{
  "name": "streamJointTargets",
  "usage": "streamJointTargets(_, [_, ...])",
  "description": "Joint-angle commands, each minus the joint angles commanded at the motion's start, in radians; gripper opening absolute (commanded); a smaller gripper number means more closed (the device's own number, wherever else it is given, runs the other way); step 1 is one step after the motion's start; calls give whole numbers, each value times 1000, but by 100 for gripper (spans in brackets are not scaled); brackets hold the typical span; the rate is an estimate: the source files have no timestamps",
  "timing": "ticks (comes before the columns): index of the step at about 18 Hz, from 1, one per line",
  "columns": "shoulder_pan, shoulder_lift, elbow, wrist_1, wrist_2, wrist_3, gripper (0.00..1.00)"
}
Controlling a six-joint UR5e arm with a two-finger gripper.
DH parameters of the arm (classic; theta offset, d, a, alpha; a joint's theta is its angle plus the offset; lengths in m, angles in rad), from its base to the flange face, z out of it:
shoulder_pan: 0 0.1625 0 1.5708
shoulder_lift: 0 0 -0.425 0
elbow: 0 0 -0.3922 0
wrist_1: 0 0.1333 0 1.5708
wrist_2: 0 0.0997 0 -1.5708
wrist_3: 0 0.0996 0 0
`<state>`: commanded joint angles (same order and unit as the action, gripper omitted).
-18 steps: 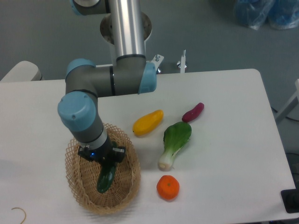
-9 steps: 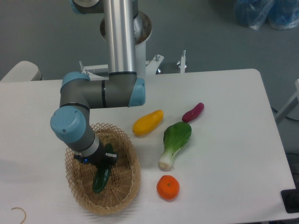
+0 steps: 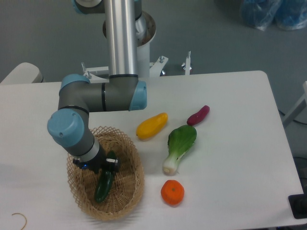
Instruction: Place the cucumber in the basket
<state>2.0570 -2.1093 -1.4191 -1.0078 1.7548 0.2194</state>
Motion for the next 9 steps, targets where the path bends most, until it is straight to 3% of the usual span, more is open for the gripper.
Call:
streamJointTargets(4, [73,34,77,-9,-8,20,100])
streamJointTargets(8, [172,107,75,-37,-23,320,100])
streamJointTargets(9, [251,138,80,-107,-26,436,100])
